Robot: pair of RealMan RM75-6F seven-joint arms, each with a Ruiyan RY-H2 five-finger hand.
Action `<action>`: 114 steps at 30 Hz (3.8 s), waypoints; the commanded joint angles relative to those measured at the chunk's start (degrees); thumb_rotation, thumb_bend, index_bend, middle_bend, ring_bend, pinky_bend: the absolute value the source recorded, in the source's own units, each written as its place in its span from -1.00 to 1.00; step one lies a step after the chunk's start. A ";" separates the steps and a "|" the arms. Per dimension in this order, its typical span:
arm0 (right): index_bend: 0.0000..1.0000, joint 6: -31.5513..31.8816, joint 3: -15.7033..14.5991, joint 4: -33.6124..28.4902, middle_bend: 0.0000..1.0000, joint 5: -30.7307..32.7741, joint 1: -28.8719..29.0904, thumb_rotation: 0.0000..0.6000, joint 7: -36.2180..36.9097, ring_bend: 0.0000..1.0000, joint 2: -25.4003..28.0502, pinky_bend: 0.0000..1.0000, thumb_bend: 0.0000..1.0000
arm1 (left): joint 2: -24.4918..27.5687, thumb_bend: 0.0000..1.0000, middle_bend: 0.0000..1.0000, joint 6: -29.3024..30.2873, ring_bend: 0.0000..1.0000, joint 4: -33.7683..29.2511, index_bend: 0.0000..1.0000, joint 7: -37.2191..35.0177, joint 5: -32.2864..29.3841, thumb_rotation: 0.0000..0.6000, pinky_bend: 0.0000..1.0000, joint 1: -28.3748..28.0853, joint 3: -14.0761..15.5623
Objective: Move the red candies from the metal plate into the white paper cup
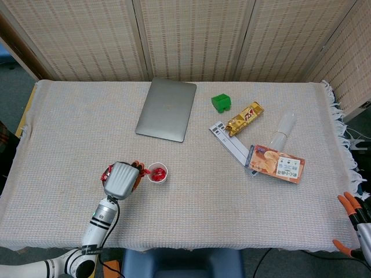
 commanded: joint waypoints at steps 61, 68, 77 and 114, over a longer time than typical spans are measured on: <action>-1.00 -0.26 0.20 -0.11 -1.00 0.30 0.15 1.00 1.09 -1.00 0.45 -1.00 -0.88 | 3.84 -0.15 -0.97 -4.34 0.44 -7.04 -1.00 1.60 -9.05 1.00 1.00 -6.39 5.39; -1.00 -0.37 0.22 -0.17 -1.00 0.35 0.21 1.00 1.02 -1.00 0.46 -1.00 -0.88 | 4.49 -0.16 -1.00 -8.12 0.39 -7.22 -1.00 2.56 -15.56 1.00 1.00 -8.77 4.13; -1.00 -0.95 0.36 -0.33 -1.00 1.08 0.35 1.00 0.89 -1.00 0.55 -1.00 -0.88 | 2.10 -0.16 -0.96 -9.13 0.39 -3.47 -1.00 -0.89 -15.61 1.00 1.00 -10.95 3.59; -1.00 -2.58 1.40 -0.91 -1.00 4.04 0.86 1.00 -0.32 -1.00 0.21 -1.00 -0.88 | -1.05 -0.17 -0.38 -12.58 0.42 14.92 -0.86 -5.78 -17.98 1.00 1.00 -16.33 0.68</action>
